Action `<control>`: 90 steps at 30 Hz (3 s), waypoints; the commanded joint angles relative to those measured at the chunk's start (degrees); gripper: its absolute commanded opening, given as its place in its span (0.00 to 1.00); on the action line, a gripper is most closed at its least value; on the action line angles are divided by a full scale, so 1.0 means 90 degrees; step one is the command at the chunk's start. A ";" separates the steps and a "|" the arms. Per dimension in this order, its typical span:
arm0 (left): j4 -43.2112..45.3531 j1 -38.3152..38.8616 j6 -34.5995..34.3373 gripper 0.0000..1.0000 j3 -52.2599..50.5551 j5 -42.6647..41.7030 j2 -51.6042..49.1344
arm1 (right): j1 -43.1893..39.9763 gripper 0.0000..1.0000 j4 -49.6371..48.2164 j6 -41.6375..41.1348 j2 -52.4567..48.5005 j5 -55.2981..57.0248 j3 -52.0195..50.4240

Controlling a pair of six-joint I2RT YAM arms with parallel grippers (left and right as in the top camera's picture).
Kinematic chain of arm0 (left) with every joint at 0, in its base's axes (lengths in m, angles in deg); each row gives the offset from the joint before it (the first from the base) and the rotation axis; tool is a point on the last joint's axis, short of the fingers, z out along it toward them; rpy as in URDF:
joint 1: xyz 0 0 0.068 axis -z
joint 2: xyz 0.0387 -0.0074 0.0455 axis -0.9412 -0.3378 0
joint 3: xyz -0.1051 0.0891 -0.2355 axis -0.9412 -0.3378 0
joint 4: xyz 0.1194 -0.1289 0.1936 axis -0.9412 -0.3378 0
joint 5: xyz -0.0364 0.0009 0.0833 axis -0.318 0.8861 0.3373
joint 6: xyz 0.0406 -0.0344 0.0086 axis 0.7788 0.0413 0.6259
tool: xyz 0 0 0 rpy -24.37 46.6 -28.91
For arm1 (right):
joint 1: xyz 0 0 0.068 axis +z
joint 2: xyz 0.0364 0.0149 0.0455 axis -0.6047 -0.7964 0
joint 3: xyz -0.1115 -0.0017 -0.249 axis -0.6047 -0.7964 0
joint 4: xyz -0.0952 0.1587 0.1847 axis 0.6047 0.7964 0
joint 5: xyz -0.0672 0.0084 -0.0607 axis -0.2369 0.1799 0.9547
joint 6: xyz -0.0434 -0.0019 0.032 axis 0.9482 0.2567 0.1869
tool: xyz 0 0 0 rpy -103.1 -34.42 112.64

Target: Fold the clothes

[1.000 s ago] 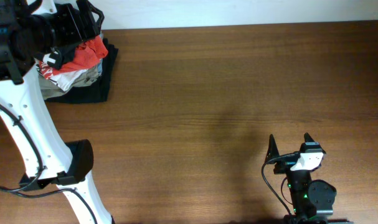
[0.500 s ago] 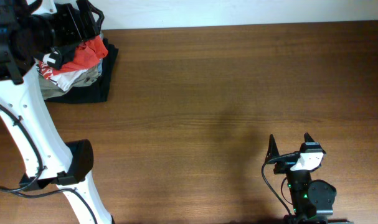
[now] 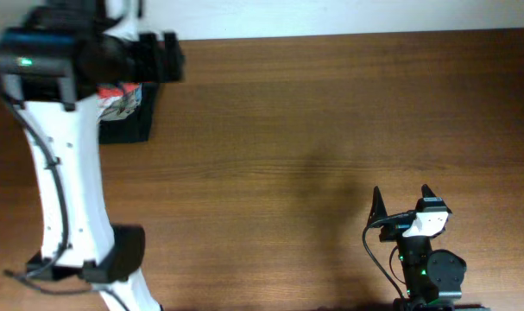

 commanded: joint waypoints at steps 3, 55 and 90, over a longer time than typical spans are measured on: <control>0.1166 0.0617 0.0180 0.99 -0.3784 0.1705 0.2618 | -0.0053 0.99 0.0029 -0.0051 0.0070 0.0117 -0.0039; 0.9840 -0.1428 0.1542 0.99 -1.6577 0.0602 1.2186 | -0.0053 0.99 0.0029 -0.0051 0.0073 0.0117 -0.0039; 0.9840 -0.1430 0.1542 0.99 -1.6575 0.0602 1.2184 | -0.0053 0.99 0.0029 -0.0051 0.0070 0.0117 -0.0039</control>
